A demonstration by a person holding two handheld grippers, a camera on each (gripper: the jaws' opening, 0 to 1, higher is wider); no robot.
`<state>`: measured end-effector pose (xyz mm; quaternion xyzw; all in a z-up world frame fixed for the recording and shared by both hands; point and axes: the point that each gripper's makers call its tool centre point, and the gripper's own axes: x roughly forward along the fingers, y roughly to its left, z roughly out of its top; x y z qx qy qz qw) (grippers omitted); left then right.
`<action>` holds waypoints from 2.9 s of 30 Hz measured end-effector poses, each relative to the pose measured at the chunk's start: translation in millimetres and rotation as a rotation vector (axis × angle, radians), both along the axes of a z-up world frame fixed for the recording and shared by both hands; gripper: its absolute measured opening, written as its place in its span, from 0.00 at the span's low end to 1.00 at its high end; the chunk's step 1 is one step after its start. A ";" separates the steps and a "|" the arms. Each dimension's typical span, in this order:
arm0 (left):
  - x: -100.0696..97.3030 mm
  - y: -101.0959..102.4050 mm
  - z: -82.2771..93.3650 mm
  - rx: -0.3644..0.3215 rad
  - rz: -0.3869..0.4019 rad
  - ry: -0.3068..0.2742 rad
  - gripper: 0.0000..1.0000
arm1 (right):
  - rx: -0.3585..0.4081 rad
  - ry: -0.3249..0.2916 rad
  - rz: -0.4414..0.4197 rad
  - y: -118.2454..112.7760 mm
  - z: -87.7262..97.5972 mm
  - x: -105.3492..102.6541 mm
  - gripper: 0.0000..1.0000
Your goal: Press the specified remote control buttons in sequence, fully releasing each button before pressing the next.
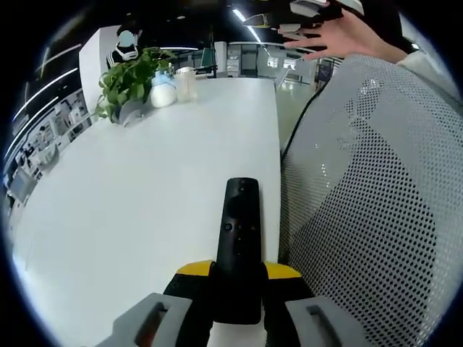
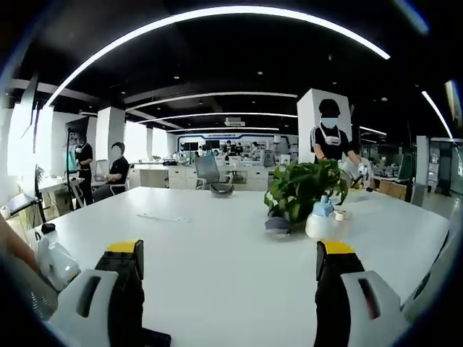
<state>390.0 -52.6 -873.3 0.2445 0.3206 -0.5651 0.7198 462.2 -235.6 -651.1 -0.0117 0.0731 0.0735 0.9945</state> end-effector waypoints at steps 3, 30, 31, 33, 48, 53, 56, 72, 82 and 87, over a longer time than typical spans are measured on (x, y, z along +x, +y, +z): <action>0.3 -0.3 0.0 0.008 -0.017 -0.003 0.25 | 0.005 0.002 -0.008 -2.9 -1.1 0.3 1.00; 48.8 14.4 -0.7 0.130 -0.109 -0.030 0.24 | 0.037 0.144 -0.016 -4.5 -24.5 -4.4 0.86; 49.5 14.6 -0.6 0.132 -0.115 -0.034 0.24 | 0.035 0.146 -0.017 -4.4 -24.7 -4.6 0.85; 52.6 15.1 -0.2 0.143 -0.131 -0.041 0.24 | 0.035 0.153 -0.018 -4.5 -25.5 -5.0 0.85; 95.1 22.6 0.4 0.187 -0.120 -0.063 0.24 | 0.044 0.259 -0.058 -15.2 -42.5 -10.0 0.72; 110.6 24.3 1.1 0.211 -0.136 -0.095 0.24 | 0.042 0.275 -0.061 -17.4 -45.5 -11.2 0.66; 120.3 24.7 1.7 0.223 -0.136 -0.102 0.24 | 0.028 0.284 -0.061 -17.1 -47.3 -11.4 0.65; 183.7 33.4 3.2 0.274 -0.128 -0.201 0.24 | -0.006 0.328 -0.064 -18.3 -55.4 -12.6 0.61; 220.2 39.5 3.8 0.291 -0.081 -0.204 0.24 | -0.004 0.345 -0.070 -20.4 -58.9 -13.0 0.60; 230.0 34.0 7.7 0.300 -0.112 -0.221 0.24 | -0.015 0.355 -0.072 -20.6 -60.8 -13.2 0.60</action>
